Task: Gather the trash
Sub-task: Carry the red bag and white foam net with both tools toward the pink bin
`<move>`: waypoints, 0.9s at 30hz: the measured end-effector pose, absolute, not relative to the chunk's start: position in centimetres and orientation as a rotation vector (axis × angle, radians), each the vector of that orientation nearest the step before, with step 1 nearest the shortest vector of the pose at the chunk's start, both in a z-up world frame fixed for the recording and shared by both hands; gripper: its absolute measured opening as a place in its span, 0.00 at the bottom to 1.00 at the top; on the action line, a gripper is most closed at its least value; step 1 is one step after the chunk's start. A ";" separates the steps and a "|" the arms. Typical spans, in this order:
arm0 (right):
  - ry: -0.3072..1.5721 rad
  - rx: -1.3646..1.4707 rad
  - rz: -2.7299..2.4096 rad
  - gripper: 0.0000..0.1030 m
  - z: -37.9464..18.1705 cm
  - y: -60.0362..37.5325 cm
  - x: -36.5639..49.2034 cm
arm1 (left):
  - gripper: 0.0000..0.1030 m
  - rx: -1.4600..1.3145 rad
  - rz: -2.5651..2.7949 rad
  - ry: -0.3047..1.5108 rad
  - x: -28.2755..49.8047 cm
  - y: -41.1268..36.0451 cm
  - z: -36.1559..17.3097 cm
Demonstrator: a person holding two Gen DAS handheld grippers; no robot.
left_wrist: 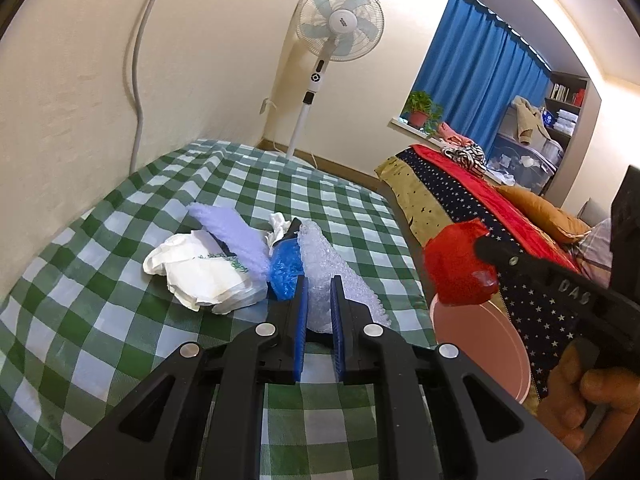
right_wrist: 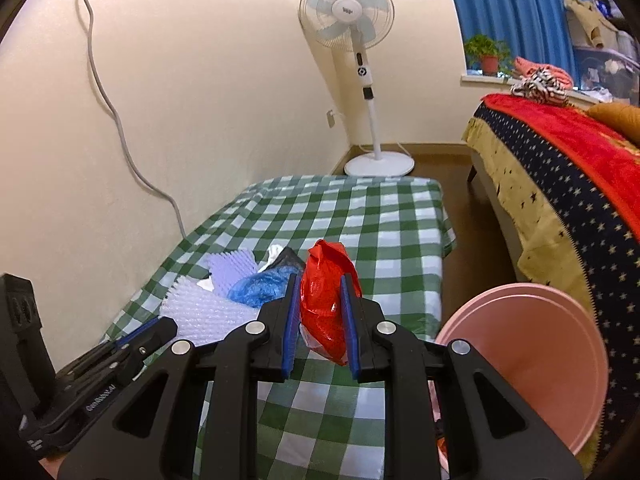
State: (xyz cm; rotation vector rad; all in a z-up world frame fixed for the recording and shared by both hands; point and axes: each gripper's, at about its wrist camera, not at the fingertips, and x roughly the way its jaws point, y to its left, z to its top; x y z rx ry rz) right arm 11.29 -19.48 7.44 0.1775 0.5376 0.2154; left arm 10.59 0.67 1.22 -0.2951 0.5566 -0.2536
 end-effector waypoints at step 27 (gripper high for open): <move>0.465 0.206 0.100 0.20 11.9 -27.5 4.9 | 0.11 -0.208 -0.329 0.529 8.1 -3.1 2.8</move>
